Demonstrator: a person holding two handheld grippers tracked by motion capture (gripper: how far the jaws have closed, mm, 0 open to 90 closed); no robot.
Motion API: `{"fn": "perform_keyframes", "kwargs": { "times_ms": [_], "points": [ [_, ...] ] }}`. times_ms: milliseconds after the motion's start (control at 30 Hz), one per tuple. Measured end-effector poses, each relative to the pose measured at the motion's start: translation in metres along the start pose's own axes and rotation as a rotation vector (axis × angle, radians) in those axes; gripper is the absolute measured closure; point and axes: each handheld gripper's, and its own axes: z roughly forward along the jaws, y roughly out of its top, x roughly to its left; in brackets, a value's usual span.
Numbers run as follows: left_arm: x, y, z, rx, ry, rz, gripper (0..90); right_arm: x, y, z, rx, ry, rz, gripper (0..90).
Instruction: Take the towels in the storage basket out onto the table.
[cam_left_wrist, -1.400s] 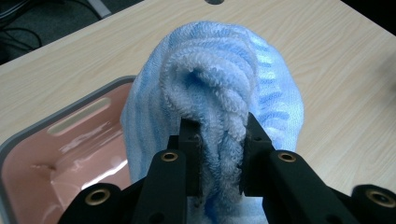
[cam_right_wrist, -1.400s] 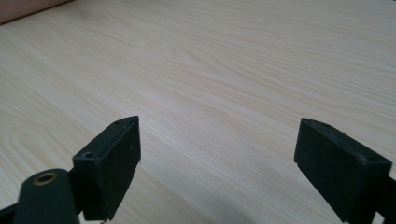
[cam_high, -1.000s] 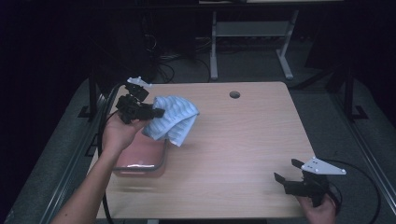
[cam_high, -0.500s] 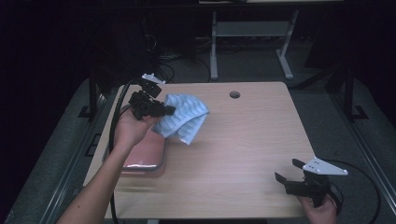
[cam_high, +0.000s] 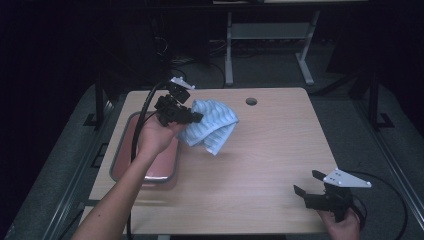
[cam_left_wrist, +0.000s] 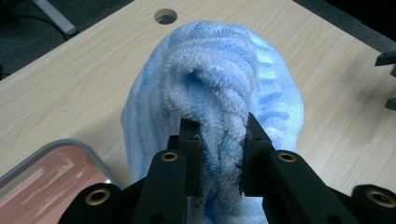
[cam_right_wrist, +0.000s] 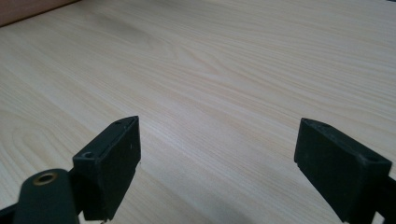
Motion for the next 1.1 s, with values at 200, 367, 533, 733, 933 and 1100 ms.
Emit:
{"fn": "perform_keyframes", "kwargs": {
  "times_ms": [200, 367, 533, 733, 933, 1100],
  "points": [
    [-0.006, 0.005, 0.007, 0.005, -0.012, 0.016, 74.7, 0.000, 0.001, 0.001, -0.004, 0.003, -0.005, 14.1],
    [-0.013, 0.010, 0.017, 0.004, -0.028, 0.030, 74.7, 0.002, 0.001, 0.001, 0.000, 0.005, -0.010, 14.1],
    [-0.019, 0.014, 0.026, -0.002, -0.046, 0.024, 74.7, 0.002, 0.000, 0.002, 0.003, 0.008, -0.007, 14.1],
    [-0.026, 0.018, 0.041, 0.007, -0.061, 0.020, 74.6, 0.002, 0.001, 0.002, 0.000, 0.009, -0.011, 14.1],
    [-0.034, 0.021, 0.057, 0.029, -0.081, 0.037, 74.6, 0.002, 0.000, 0.001, 0.000, 0.009, -0.007, 14.1],
    [-0.040, 0.022, 0.070, 0.033, -0.097, 0.040, 74.6, 0.002, 0.000, 0.001, 0.001, 0.010, -0.009, 14.1]
  ]
}}
